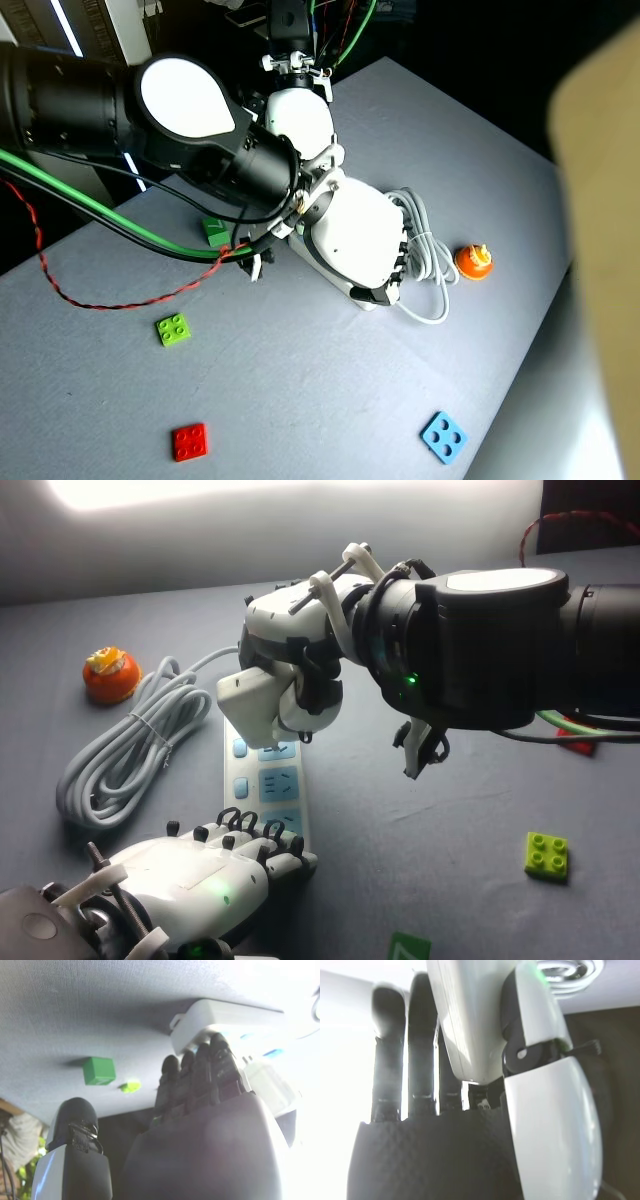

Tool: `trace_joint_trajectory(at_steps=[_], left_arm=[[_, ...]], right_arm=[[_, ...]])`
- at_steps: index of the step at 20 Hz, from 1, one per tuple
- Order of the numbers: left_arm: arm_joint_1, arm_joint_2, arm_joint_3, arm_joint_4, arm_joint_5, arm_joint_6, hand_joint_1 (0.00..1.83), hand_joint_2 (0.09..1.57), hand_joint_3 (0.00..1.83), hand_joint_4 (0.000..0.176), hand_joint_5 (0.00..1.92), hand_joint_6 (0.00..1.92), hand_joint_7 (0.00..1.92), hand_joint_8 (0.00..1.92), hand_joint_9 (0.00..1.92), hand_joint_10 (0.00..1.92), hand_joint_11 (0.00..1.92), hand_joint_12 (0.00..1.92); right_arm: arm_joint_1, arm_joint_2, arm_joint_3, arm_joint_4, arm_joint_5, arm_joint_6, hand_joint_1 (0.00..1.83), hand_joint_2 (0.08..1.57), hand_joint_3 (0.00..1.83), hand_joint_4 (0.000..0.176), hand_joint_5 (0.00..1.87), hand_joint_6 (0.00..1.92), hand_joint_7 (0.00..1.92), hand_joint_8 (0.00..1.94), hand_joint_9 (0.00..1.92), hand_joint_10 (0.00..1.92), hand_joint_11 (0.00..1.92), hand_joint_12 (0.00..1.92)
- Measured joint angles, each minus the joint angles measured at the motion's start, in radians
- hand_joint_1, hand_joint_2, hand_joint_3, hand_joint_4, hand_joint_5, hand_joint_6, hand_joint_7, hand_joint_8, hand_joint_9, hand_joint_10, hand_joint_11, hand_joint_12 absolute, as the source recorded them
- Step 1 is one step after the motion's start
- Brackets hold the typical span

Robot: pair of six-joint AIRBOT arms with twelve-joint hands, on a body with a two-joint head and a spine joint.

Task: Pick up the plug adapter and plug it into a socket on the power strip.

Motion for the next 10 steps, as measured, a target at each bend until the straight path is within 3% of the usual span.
trace_joint_trajectory(at_steps=[3,9,10], left_arm=[[0.0,0.0,0.0,0.0,0.0,0.0,0.17,1.19,0.0,0.0,0.09,0.0,0.07,0.0,0.06,0.0,0.0,0.16],[0.0,0.0,0.0,0.0,0.0,0.0,0.18,1.19,0.0,0.0,0.1,0.0,0.06,0.0,0.05,0.0,0.0,0.15],[0.0,0.0,0.0,0.0,0.0,0.0,0.18,1.19,0.0,0.0,0.11,0.0,0.09,0.0,0.07,0.0,0.0,0.19]], right_arm=[[-0.006,-0.014,0.033,-0.008,0.013,0.013,1.23,1.17,0.0,0.0,0.86,0.99,0.92,1.29,0.77,1.22,0.65,1.61],[-0.011,-0.042,0.064,-0.013,0.034,0.016,1.22,1.19,0.0,0.0,0.78,1.1,0.9,1.33,0.75,1.21,0.63,1.64],[-0.011,-0.043,0.064,-0.013,0.036,0.02,1.23,1.18,0.0,0.0,0.84,1.02,0.92,1.3,0.75,1.22,0.62,1.64]])
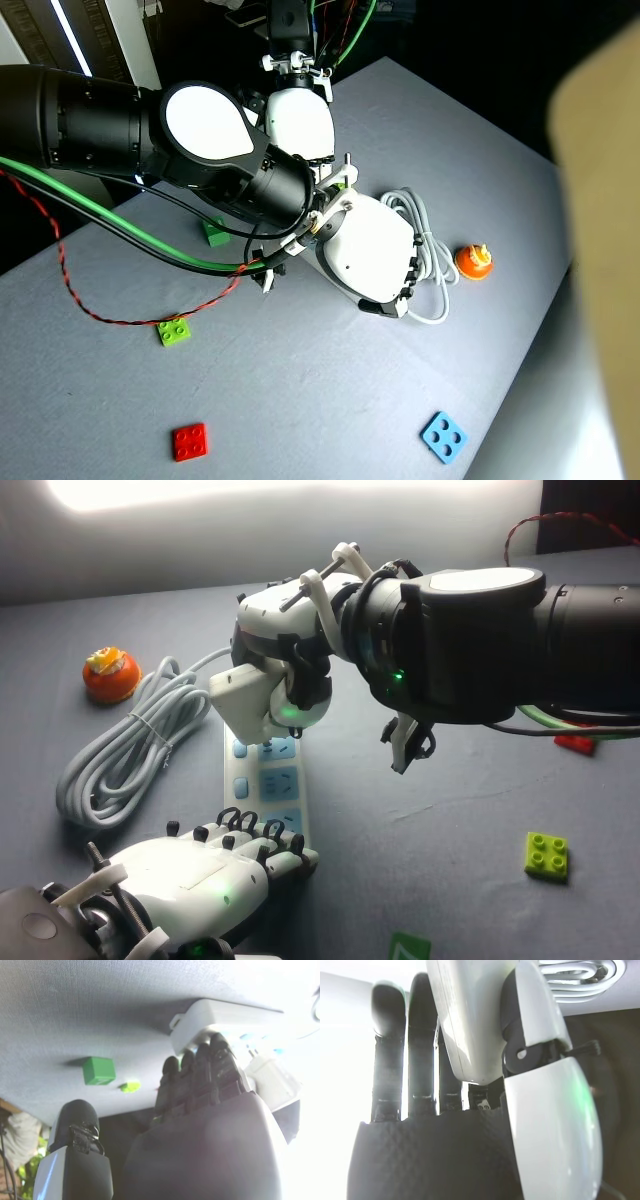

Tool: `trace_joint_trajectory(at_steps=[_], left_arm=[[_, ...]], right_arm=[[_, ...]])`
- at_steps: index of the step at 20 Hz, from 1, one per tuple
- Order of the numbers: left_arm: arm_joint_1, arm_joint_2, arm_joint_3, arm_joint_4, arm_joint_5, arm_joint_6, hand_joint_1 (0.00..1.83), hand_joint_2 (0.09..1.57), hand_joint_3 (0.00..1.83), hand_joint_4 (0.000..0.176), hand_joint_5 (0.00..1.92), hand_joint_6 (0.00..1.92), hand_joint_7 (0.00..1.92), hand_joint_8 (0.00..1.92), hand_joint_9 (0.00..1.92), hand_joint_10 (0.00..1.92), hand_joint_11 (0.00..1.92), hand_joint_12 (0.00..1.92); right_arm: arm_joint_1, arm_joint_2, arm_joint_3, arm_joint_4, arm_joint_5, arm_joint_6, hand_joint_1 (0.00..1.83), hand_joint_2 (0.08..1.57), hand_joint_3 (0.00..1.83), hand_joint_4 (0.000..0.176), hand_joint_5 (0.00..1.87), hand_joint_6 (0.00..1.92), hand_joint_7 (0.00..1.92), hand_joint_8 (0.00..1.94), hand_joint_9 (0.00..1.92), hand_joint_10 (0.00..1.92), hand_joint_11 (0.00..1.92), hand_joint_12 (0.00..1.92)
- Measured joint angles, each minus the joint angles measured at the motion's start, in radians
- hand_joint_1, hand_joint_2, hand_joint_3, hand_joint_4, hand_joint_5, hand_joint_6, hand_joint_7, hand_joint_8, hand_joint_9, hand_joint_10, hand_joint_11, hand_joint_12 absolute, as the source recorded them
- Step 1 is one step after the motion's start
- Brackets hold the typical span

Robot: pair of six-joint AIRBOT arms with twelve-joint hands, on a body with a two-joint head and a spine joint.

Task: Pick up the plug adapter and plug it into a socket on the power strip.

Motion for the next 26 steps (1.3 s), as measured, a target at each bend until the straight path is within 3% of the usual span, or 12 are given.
trace_joint_trajectory(at_steps=[5,6,7,8,10,26], left_arm=[[0.0,0.0,0.0,0.0,0.0,-0.001,0.18,1.19,0.0,0.0,0.12,0.0,0.09,0.0,0.07,0.0,0.0,0.2],[0.0,0.0,0.0,0.0,0.0,-0.002,0.18,1.19,0.0,0.0,0.1,0.0,0.08,0.0,0.06,0.0,0.0,0.17],[0.0,0.0,0.0,0.0,0.0,-0.005,0.21,1.19,0.0,0.0,0.11,0.0,0.09,0.0,0.07,0.0,0.0,0.17],[0.0,0.0,0.0,0.0,0.0,-0.005,0.22,1.18,0.0,0.0,0.11,0.0,0.09,0.0,0.07,0.0,0.0,0.18],[0.0,0.0,0.0,0.0,0.0,-0.005,0.24,1.18,0.0,0.0,0.11,0.0,0.09,0.0,0.07,0.0,0.0,0.16],[0.004,-0.001,0.0,0.004,-0.006,-0.008,0.19,1.19,0.0,0.0,0.09,0.0,0.06,0.0,0.06,0.0,0.0,0.17]], right_arm=[[-0.006,0.003,-0.003,-0.003,0.005,0.006,1.23,1.16,0.0,0.0,0.88,0.97,0.94,1.26,0.79,1.17,0.65,1.6],[-0.006,0.008,-0.004,-0.001,0.007,0.008,1.34,1.16,0.0,0.0,0.84,0.97,0.94,1.17,0.8,1.41,0.65,1.6],[-0.006,0.01,-0.006,-0.002,0.007,0.009,1.36,1.17,0.0,0.0,0.82,0.98,0.93,1.17,0.8,1.47,0.65,1.61],[-0.011,0.015,-0.01,-0.001,0.007,0.009,1.23,1.18,0.0,0.0,0.82,1.06,0.92,1.28,0.76,1.21,0.63,1.61],[-0.017,0.017,-0.011,0.009,0.005,0.002,1.23,1.17,0.0,0.0,0.83,1.04,0.93,1.27,0.79,1.17,0.66,1.58],[-0.047,-0.008,0.021,-0.002,0.03,-0.036,1.22,1.19,0.0,0.0,0.78,1.1,0.91,1.31,0.77,1.19,0.63,1.62]])
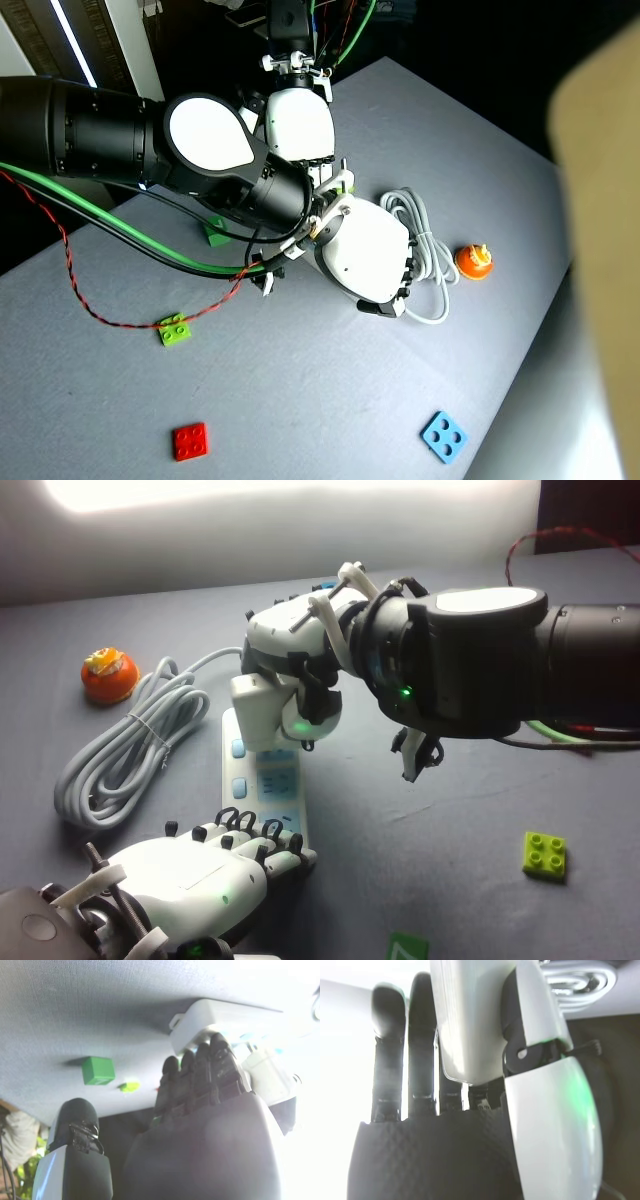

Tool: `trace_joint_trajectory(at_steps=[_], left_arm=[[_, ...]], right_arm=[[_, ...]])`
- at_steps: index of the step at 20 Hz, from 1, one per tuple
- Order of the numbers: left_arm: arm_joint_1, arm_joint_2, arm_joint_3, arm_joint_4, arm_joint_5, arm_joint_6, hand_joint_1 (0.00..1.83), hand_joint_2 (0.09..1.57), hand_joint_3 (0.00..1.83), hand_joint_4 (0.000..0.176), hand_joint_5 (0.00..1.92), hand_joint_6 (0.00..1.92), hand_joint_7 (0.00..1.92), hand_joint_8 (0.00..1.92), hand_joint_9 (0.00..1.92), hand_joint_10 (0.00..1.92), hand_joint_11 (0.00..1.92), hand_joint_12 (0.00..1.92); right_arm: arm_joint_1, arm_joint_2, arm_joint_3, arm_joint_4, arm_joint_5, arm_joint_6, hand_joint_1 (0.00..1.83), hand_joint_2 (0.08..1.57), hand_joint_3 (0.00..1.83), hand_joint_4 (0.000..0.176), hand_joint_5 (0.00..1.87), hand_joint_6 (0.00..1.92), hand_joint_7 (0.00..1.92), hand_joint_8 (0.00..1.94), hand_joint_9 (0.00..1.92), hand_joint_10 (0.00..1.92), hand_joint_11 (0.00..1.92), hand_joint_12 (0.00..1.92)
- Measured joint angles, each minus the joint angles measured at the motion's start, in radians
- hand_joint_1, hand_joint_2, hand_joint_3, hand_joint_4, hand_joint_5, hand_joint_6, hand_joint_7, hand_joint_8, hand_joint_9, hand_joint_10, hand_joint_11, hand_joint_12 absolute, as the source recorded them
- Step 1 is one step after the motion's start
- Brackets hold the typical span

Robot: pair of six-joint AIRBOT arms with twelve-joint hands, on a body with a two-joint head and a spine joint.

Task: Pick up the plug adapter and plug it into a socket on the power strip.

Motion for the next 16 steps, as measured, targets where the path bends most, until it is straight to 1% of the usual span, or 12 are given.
trace_joint_trajectory(at_steps=[1,2,3,5,7,8,10,12,13,14,15,16], left_arm=[[0.0,0.0,0.0,0.0,0.0,0.0,0.19,1.19,0.0,0.0,0.11,0.0,0.08,0.0,0.07,0.0,0.0,0.21],[0.0,0.0,0.0,0.0,-0.001,0.0,0.19,1.18,0.0,0.0,0.11,0.0,0.08,0.0,0.08,0.0,0.0,0.23],[0.0,0.0,0.0,0.0,-0.001,0.0,0.19,1.18,0.0,0.0,0.11,0.0,0.08,0.0,0.08,0.0,0.0,0.23],[0.0,-0.001,0.0,0.0,-0.002,0.0,0.16,1.19,0.0,0.0,0.1,0.0,0.07,0.0,0.08,0.0,0.0,0.2],[0.0,-0.005,0.0,0.0,-0.007,0.0,0.2,1.19,0.0,0.0,0.11,0.0,0.09,0.0,0.09,0.0,0.0,0.25],[0.0,-0.007,0.0,0.0,-0.01,0.0,0.18,1.19,0.0,0.0,0.09,0.0,0.07,0.0,0.07,0.0,0.0,0.18],[0.0,-0.007,0.0,0.0,-0.014,0.0,0.16,1.2,0.0,0.0,0.08,0.0,0.07,0.0,0.06,0.0,0.0,0.13],[0.0,-0.007,0.0,0.0,-0.016,0.0,0.17,1.2,0.0,0.0,0.09,0.0,0.07,0.0,0.05,0.0,0.0,0.14],[0.002,-0.007,0.0,0.0,-0.017,0.0,0.18,1.2,0.0,0.0,0.1,0.0,0.08,0.0,0.06,0.0,0.0,0.17],[0.002,-0.007,0.0,0.0,-0.017,-0.003,0.21,1.19,0.0,0.0,0.11,0.0,0.08,0.0,0.07,0.0,0.0,0.19],[0.002,-0.007,0.0,0.0,-0.018,-0.004,0.21,1.19,0.0,0.0,0.1,0.0,0.07,0.0,0.07,0.0,0.0,0.17],[0.002,-0.007,0.0,0.0,-0.019,-0.005,0.2,1.19,0.0,0.0,0.1,0.0,0.07,0.0,0.06,0.0,0.0,0.16]], right_arm=[[-0.004,0.0,0.0,0.0,-0.002,0.0,1.23,1.17,0.0,0.0,0.82,1.05,0.93,1.28,0.78,1.19,0.65,1.61],[-0.007,0.0,0.0,-0.002,-0.003,0.0,1.23,1.18,0.0,0.0,0.81,1.07,0.93,1.29,0.78,1.19,0.64,1.62],[-0.011,0.0,0.0,-0.002,-0.003,0.0,1.22,1.17,0.0,0.0,0.84,1.03,0.92,1.29,0.78,1.2,0.64,1.63],[-0.017,0.0,0.0,-0.005,-0.003,0.0,1.22,1.18,0.0,0.0,0.85,1.03,0.91,1.3,0.76,1.2,0.61,1.65],[-0.018,-0.003,0.0,-0.006,-0.002,-0.002,1.22,1.18,0.0,0.0,0.86,1.01,0.89,1.33,0.76,1.21,0.6,1.64],[-0.018,-0.005,0.001,-0.009,-0.003,-0.005,1.22,1.17,0.0,0.0,0.87,1.0,0.89,1.32,0.76,1.21,0.61,1.63],[-0.018,-0.014,0.002,-0.011,-0.01,-0.011,1.22,1.17,0.0,0.0,0.89,0.99,0.9,1.29,0.76,1.2,0.61,1.63],[-0.014,-0.024,0.003,-0.017,-0.023,-0.026,1.21,1.16,0.0,0.0,0.89,1.01,0.9,1.28,0.78,1.19,0.63,1.6],[-0.011,-0.03,0.004,-0.017,-0.029,-0.031,1.22,1.15,0.0,0.0,0.92,0.96,0.93,1.23,0.81,1.16,0.66,1.58],[-0.01,-0.033,0.005,-0.017,-0.031,-0.034,1.22,1.15,0.0,0.0,0.91,0.96,0.94,1.23,0.82,1.14,0.67,1.57],[-0.01,-0.037,0.006,-0.017,-0.035,-0.039,1.22,1.16,0.0,0.0,0.91,0.96,0.92,1.26,0.8,1.15,0.65,1.59],[-0.01,-0.04,0.006,-0.018,-0.039,-0.046,1.22,1.17,0.0,0.0,0.88,1.0,0.91,1.28,0.79,1.17,0.62,1.62]])
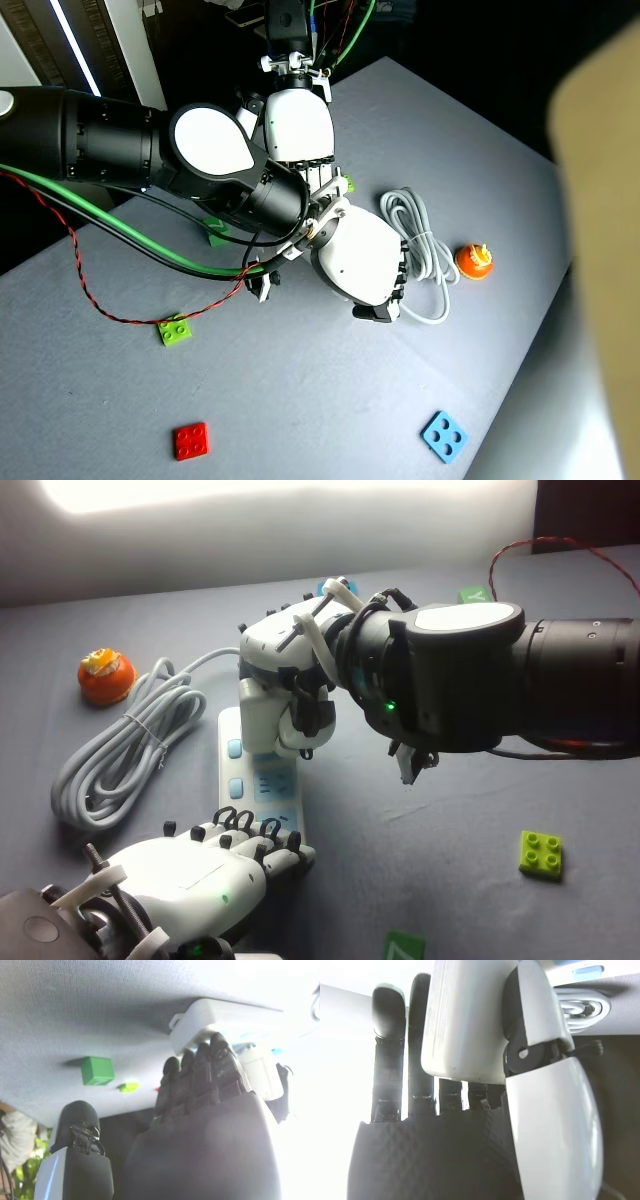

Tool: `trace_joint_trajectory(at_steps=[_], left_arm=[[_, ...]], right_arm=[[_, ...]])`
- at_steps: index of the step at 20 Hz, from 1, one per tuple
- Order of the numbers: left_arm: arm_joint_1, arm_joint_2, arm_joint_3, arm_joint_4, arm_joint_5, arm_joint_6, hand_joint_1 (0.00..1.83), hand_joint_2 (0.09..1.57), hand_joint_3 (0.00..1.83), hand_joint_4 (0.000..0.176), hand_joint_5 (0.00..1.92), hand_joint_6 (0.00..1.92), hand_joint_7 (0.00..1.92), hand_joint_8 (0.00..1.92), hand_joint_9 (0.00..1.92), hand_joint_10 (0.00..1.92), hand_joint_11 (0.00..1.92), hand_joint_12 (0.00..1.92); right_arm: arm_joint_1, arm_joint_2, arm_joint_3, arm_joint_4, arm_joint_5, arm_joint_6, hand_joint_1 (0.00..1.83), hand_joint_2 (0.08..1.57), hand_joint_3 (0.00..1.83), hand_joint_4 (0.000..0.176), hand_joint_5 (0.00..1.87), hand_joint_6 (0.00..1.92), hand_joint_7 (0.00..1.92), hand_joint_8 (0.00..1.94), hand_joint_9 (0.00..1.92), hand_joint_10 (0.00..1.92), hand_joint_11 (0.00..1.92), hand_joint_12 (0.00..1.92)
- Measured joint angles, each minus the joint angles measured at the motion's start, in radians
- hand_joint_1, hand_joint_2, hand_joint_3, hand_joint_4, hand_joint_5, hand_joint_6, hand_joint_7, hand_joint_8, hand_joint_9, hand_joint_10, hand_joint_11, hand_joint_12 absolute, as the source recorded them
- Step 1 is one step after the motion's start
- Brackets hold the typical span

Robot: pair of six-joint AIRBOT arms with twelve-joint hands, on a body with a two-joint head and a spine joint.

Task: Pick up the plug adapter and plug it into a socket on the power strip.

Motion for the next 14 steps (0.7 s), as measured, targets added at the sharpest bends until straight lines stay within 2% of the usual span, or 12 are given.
trace_joint_trajectory(at_steps=[5,7,9,14], left_arm=[[0.001,0.0,0.0,0.0,-0.002,-0.005,0.19,1.19,0.0,0.0,0.08,0.0,0.06,0.0,0.06,0.0,0.0,0.15],[0.006,0.0,0.0,0.005,-0.002,-0.006,0.17,1.19,0.0,0.0,0.09,0.0,0.07,0.0,0.08,0.0,0.0,0.23],[0.006,0.0,0.0,0.006,-0.002,-0.008,0.18,1.19,0.0,0.0,0.09,0.0,0.07,0.0,0.08,0.0,0.0,0.22],[0.007,0.0,0.0,0.007,-0.003,-0.014,0.19,1.19,0.0,0.0,0.1,0.0,0.08,0.0,0.09,0.0,0.0,0.23]], right_arm=[[-0.004,-0.016,-0.01,-0.019,-0.017,-0.053,1.21,1.18,0.0,0.0,0.87,1.02,0.88,1.32,0.75,1.2,0.6,1.63],[-0.008,-0.018,-0.016,-0.027,-0.026,-0.057,1.21,1.18,0.0,0.0,0.86,1.02,0.88,1.33,0.74,1.23,0.6,1.66],[-0.008,-0.023,-0.022,-0.03,-0.04,-0.078,1.21,1.17,0.0,0.0,0.87,1.02,0.89,1.32,0.75,1.22,0.62,1.63],[-0.02,-0.022,-0.025,-0.04,-0.048,-0.061,1.22,1.16,0.0,0.0,0.91,0.96,0.92,1.27,0.79,1.17,0.63,1.61]])
